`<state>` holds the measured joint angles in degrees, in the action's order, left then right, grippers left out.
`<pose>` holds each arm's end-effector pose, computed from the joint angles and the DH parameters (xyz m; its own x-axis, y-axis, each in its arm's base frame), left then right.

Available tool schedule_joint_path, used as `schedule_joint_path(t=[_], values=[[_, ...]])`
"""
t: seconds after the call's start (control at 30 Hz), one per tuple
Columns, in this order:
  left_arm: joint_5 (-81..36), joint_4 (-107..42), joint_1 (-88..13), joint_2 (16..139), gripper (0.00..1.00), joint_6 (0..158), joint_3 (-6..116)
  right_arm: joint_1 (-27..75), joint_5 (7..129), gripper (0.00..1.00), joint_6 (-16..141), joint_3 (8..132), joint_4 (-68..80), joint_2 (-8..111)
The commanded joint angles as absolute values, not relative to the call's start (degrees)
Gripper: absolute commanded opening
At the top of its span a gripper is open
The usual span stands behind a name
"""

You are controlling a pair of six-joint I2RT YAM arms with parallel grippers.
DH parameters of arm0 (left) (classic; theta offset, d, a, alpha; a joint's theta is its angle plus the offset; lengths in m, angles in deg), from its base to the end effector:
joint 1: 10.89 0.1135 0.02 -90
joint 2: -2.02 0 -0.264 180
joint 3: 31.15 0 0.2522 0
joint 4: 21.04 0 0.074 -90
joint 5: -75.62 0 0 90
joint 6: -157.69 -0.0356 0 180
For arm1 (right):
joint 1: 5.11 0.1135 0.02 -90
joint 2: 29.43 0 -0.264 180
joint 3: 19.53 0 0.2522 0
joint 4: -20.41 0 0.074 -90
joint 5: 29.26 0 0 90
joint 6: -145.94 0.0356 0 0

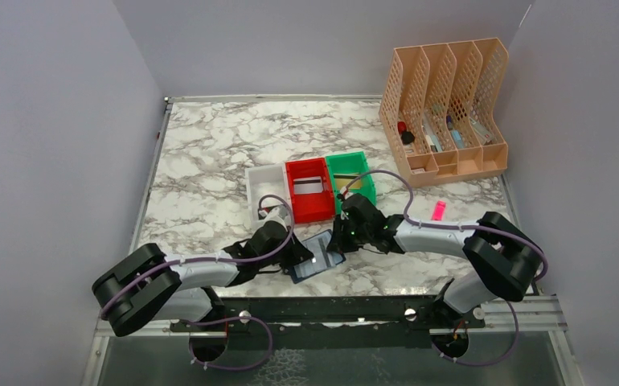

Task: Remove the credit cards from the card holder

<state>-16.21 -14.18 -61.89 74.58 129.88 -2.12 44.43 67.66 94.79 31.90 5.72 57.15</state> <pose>0.1323 -0.1652 0.1262 -0.8766 -0.3222 -0.3573 0.0375 0.6947 -0.7183 0.1791 0.2166 0.1483 -0.8917 -0.0859 -0.4445 -0.3164 0.8204 0.4763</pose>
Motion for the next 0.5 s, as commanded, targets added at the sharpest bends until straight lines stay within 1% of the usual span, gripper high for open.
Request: schedule_joint_path(t=[0.0, 0.27, 0.3, 0.33, 0.4, 0.47], values=[[-15.3, -17.4, -61.1, 70.9, 0.0, 129.3, -4.7, 44.8, 65.4, 0.15, 93.8, 31.6, 1.4, 59.9], [-15.1, -20.5, -60.3, 67.0, 0.0, 128.8, -5.4, 44.8, 66.1, 0.15, 94.3, 31.8, 1.9, 60.2], [-15.1, -19.9, -60.2, 66.8, 0.01, 129.0, -5.7, 44.8, 66.2, 0.15, 94.3, 31.9, 1.9, 60.2], [-15.4, -19.0, -60.2, 66.7, 0.06, 129.2, -6.0, 44.8, 66.5, 0.15, 94.3, 31.8, 2.1, 60.2], [-16.3, -17.5, -60.2, 66.9, 0.12, 129.1, -6.1, 44.8, 67.3, 0.15, 94.3, 31.7, 2.5, 60.3], [-17.3, -16.8, -60.2, 67.8, 0.19, 129.1, -5.8, 44.8, 68.2, 0.15, 94.6, 31.6, 3.0, 60.7]])
